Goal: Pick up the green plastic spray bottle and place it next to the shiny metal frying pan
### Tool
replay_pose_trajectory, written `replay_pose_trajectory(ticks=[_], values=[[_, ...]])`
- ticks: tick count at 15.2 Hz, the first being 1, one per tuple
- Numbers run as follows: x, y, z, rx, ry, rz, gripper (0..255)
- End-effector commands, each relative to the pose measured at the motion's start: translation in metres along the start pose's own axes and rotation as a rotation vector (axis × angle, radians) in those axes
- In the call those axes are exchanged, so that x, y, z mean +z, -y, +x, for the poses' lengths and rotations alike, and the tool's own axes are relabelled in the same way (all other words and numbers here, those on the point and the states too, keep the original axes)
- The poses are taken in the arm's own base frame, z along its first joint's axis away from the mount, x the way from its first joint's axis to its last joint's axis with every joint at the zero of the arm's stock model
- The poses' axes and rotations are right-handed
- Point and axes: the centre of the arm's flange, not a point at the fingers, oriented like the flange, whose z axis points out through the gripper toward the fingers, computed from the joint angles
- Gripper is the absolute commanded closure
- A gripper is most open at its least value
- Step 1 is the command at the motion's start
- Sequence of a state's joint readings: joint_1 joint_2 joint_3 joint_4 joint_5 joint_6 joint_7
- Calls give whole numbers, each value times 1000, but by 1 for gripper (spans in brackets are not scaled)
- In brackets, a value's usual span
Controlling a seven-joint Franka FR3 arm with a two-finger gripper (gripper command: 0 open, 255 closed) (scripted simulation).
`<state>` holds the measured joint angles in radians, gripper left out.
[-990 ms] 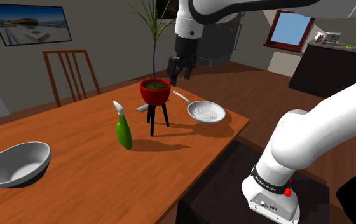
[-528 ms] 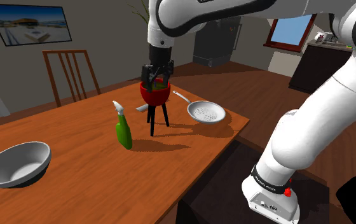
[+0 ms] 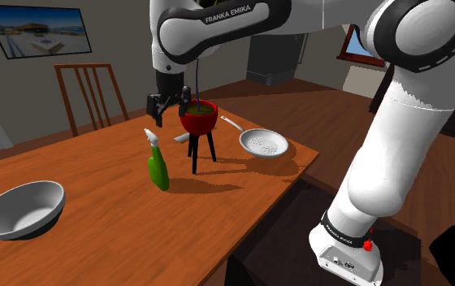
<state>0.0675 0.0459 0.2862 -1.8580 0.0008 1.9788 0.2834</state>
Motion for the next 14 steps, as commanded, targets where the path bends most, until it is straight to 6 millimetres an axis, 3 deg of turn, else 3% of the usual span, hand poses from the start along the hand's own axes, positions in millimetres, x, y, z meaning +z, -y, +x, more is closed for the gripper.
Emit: replay_pose_trajectory(ticks=[1,5,14], values=[[11,12,20,1,2,2,0],[34,37,58,2,5,4,0],[74,37,58,2,5,4,0]])
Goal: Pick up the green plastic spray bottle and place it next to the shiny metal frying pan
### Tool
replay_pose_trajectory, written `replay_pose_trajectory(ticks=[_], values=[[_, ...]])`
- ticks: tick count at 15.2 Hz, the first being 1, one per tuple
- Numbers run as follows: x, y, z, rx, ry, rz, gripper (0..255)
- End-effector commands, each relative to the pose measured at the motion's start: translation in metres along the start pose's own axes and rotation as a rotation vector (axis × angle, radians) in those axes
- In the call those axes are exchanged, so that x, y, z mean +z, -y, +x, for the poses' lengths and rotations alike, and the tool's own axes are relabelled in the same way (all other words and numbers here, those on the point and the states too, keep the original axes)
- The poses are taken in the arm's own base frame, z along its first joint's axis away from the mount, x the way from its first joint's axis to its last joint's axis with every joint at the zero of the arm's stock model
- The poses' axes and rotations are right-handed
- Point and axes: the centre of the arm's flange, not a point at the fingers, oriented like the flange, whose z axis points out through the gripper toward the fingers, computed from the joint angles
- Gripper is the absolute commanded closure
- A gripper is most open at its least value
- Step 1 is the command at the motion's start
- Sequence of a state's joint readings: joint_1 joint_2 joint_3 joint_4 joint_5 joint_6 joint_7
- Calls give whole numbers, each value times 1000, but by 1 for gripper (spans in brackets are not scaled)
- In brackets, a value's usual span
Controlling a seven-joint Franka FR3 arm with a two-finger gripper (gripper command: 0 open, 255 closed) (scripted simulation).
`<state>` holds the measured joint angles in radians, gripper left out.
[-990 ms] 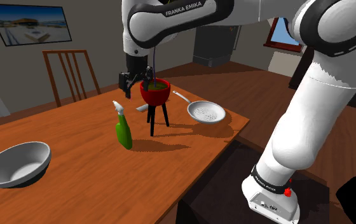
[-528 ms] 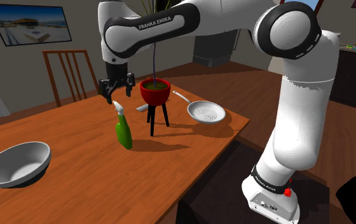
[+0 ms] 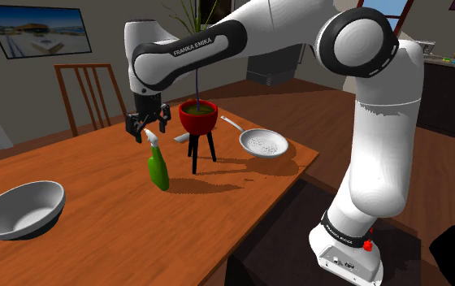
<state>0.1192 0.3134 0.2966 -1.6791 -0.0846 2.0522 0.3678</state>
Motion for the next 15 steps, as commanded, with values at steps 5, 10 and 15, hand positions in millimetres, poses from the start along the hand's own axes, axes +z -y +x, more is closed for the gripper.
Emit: replay_pose_trajectory(ticks=[5,10,15], values=[[2,0,0,0,0,0,0],[2,0,0,0,0,0,255],[2,0,0,0,0,0,255]])
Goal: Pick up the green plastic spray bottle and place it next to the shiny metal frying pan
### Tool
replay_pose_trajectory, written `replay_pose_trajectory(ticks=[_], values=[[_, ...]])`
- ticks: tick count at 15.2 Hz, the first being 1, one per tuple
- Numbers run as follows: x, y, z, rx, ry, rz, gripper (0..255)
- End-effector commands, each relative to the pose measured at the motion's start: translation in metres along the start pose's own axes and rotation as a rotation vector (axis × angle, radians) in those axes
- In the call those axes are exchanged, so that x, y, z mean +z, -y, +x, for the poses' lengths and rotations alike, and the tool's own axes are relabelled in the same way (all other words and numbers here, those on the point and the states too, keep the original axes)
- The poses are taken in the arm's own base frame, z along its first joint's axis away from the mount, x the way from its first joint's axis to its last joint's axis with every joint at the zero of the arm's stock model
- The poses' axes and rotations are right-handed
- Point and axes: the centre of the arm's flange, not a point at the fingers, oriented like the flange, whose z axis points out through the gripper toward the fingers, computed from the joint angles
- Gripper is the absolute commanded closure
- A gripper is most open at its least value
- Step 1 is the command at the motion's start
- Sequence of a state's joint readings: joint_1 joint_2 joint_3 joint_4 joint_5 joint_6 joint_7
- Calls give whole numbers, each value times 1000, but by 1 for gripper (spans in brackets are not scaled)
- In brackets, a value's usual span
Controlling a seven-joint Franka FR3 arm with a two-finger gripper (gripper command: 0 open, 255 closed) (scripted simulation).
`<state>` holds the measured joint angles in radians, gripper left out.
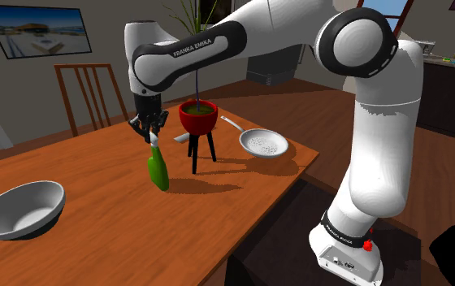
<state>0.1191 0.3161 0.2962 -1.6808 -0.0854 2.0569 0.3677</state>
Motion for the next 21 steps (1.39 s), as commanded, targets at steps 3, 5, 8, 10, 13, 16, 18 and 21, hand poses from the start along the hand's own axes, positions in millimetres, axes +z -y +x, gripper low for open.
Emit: replay_pose_trajectory(ticks=[3,5,8,10,13,16,18,21], values=[[-10,0,1,0,0,0,255],[-21,1,1,0,0,0,255],[-37,1,2,0,0,0,255],[-47,2,3,0,0,0,255],[-63,2,4,0,0,0,255],[-79,3,5,0,0,0,255],[-89,3,6,0,0,0,255],[-105,4,7,0,0,0,255]])
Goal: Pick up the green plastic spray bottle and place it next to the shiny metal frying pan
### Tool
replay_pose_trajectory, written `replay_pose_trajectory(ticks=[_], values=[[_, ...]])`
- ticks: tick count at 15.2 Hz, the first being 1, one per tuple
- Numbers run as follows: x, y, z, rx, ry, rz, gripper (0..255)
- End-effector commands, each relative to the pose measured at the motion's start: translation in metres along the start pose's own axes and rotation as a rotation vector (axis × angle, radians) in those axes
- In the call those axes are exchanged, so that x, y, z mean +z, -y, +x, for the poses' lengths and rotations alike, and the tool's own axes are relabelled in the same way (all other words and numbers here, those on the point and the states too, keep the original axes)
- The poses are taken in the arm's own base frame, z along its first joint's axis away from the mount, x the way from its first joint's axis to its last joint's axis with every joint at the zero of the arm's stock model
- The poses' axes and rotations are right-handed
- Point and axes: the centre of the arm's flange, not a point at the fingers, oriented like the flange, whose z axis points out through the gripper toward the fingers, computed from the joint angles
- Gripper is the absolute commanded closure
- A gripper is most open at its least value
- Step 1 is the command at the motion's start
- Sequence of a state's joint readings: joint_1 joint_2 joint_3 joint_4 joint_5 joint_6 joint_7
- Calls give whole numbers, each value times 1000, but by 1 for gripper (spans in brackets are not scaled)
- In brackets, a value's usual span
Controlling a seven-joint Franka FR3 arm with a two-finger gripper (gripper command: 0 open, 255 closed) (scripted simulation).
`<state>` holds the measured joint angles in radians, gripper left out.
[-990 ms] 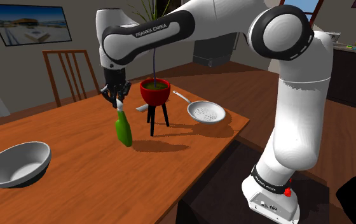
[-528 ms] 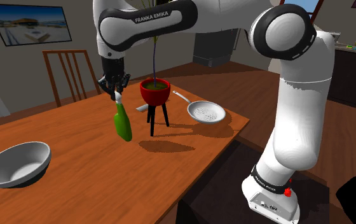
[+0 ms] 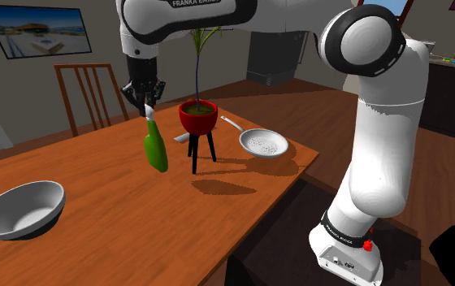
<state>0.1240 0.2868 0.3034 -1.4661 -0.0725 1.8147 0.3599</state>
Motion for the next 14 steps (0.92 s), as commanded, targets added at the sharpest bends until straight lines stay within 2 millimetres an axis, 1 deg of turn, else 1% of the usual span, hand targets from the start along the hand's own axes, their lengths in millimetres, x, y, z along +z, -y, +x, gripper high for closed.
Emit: replay_pose_trajectory(ticks=[1,5,14], values=[[-11,0,1,0,0,0,255],[-31,1,2,0,0,0,255],[-68,-96,-55,0,0,0,255]])
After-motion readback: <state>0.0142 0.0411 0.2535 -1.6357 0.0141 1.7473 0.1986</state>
